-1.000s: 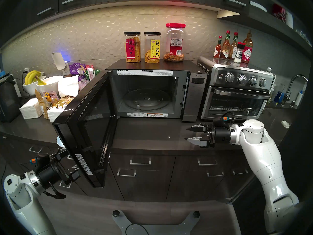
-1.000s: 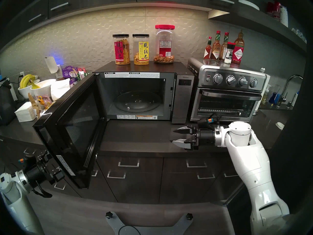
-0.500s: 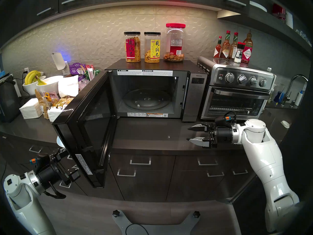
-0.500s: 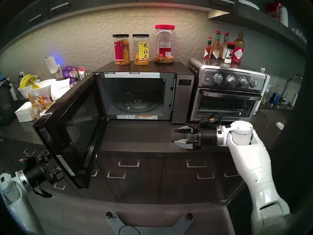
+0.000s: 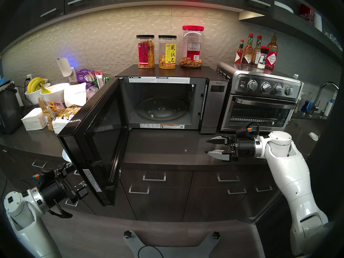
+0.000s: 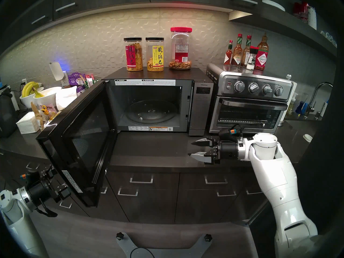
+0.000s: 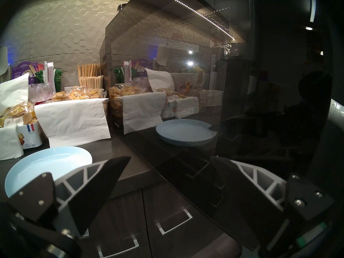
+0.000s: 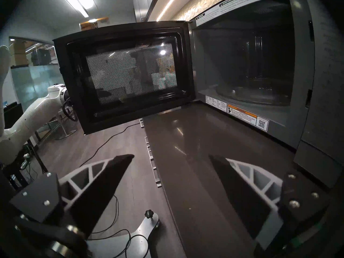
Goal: Open the microwave, put the plate inside, and close the door
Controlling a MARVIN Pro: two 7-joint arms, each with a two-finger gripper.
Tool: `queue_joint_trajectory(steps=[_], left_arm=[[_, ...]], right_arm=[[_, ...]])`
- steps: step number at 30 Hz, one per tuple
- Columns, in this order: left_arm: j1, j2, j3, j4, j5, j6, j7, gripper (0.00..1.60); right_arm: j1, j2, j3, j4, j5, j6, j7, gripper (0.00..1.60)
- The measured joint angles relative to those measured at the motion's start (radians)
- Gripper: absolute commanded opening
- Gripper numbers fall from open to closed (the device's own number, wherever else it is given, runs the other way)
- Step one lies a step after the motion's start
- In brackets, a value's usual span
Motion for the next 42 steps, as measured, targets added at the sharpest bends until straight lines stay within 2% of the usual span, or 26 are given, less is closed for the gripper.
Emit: queue_joint_trajectory(steps=[33,42], left_arm=[[0.000,0.000,0.000,0.000,0.000,0.000,0.000,1.60],[0.001,-0.014,-0.024,-0.004,-0.017,0.001,0.000,1.60]], right_arm=[[0.000,-0.008,0.006,0.000,-0.007,-0.007,0.003,1.60],[0.000,-0.010,0.008,0.000,-0.009,-0.007,0.004,1.60]])
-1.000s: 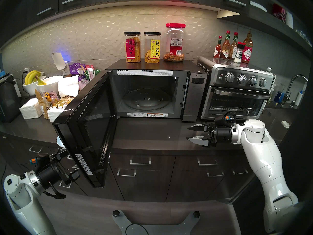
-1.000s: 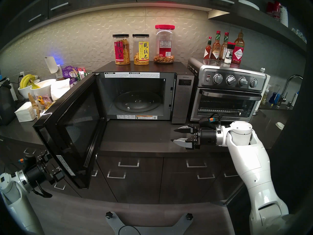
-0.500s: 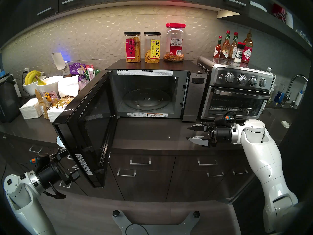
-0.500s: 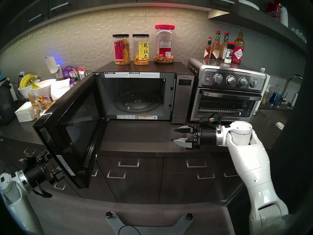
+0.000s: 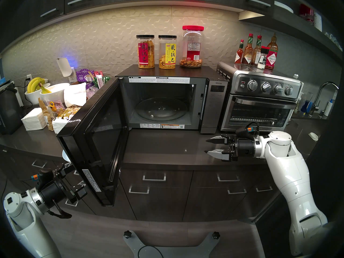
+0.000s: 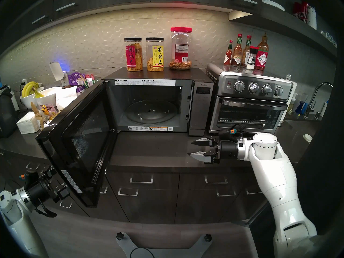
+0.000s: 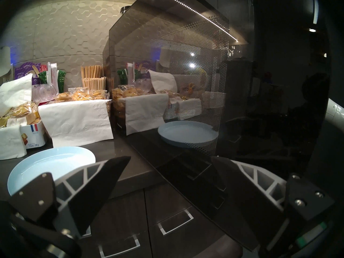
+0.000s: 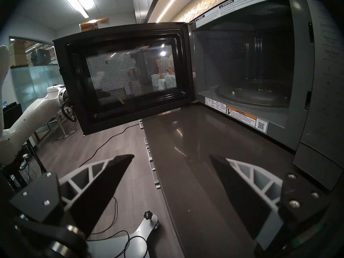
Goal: Open the microwave, put the plate inside, and close the door
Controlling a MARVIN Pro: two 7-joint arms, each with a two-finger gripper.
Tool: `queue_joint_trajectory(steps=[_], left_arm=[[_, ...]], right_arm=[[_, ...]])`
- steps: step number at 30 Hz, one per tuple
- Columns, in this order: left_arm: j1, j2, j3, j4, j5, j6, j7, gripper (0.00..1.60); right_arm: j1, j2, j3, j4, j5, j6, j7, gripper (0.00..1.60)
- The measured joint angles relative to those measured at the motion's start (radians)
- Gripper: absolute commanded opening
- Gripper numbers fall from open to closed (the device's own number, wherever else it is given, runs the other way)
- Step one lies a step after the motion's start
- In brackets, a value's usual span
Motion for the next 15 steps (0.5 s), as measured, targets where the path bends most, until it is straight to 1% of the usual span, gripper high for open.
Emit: queue_joint_trajectory(steps=[15], left_arm=[[0.018,-0.026,-0.043,-0.021,-0.027,0.003,0.000,1.60]], right_arm=[[0.000,-0.003,0.003,0.000,-0.005,0.000,0.003,1.60]])
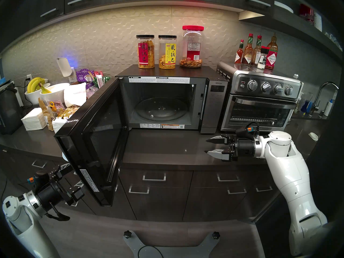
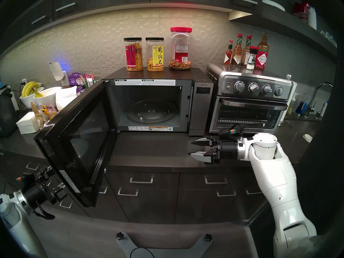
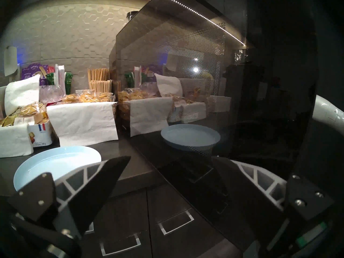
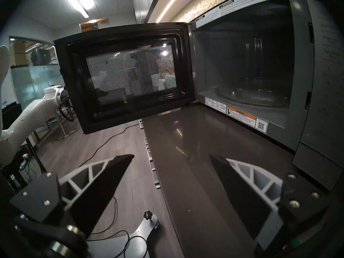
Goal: Open the microwave, put the plate inside, and close the door
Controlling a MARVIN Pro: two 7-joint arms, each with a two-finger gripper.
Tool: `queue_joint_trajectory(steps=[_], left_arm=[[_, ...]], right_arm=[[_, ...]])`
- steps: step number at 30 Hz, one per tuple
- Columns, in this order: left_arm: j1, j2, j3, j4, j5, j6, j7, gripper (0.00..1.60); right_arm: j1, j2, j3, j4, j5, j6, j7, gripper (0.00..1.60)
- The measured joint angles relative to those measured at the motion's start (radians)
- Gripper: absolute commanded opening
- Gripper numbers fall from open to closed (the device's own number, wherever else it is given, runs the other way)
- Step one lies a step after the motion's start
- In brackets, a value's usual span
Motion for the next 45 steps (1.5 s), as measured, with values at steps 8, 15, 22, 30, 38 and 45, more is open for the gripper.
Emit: queue_joint_trajectory(steps=[8,15,22,30,38,45], left_arm=[[0.003,-0.008,-0.036,0.005,-0.009,0.002,0.000,1.60],[-0.013,0.001,-0.069,0.042,-0.012,0.012,0.010,1.60],[-0.030,0.026,-0.099,0.086,-0.015,0.024,0.019,1.60],[-0.040,0.069,-0.125,0.127,-0.028,0.039,0.019,1.60],[-0.022,0.129,-0.140,0.170,-0.065,0.041,0.026,1.60],[0.008,0.180,-0.151,0.202,-0.108,0.018,0.010,1.60]], right_arm=[[0.000,-0.001,0.002,0.000,-0.002,0.000,0.002,1.60],[0.000,-0.003,0.003,0.000,-0.004,0.001,0.003,1.60],[0.000,-0.004,0.005,0.000,-0.006,0.001,0.005,1.60],[0.000,-0.006,0.006,0.000,-0.009,0.002,0.006,1.60],[0.000,-0.008,0.008,0.000,-0.012,0.002,0.008,1.60],[0.000,-0.009,0.010,0.000,-0.013,0.003,0.009,1.60]])
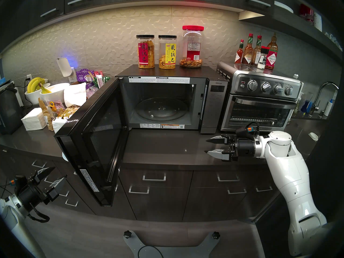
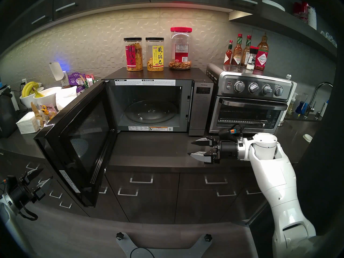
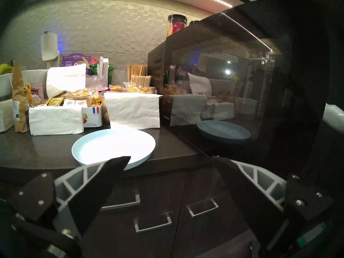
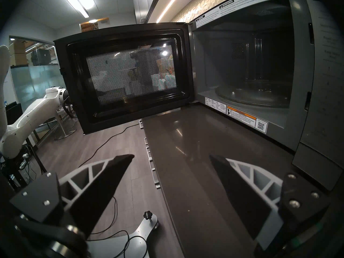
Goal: Open the microwave, put the plate inside, and close the door
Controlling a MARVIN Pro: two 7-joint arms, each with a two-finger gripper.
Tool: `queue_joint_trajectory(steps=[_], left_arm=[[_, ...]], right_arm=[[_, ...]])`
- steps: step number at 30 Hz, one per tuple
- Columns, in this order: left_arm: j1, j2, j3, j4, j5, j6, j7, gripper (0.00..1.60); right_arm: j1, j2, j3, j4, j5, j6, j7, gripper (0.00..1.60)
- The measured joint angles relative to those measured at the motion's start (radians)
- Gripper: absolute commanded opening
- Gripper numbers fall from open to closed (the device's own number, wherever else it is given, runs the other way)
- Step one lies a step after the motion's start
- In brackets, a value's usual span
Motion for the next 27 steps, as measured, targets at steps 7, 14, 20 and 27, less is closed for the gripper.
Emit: queue_joint_trajectory(steps=[7,14,20,27], left_arm=[[0.039,0.059,-0.004,0.050,-0.045,-0.035,-0.009,1.60],[0.064,0.125,-0.004,0.114,-0.080,-0.054,-0.010,1.60],[0.071,0.181,0.008,0.169,-0.097,-0.059,-0.010,1.60],[0.060,0.244,0.029,0.242,-0.103,-0.069,-0.010,1.60]], right_arm=[[0.000,-0.002,0.001,0.000,-0.002,0.000,0.001,1.60],[0.000,-0.003,0.003,0.000,-0.004,0.001,0.003,1.60],[0.000,-0.005,0.004,0.000,-0.006,0.001,0.004,1.60],[0.000,-0.006,0.006,0.000,-0.008,0.002,0.005,1.60]])
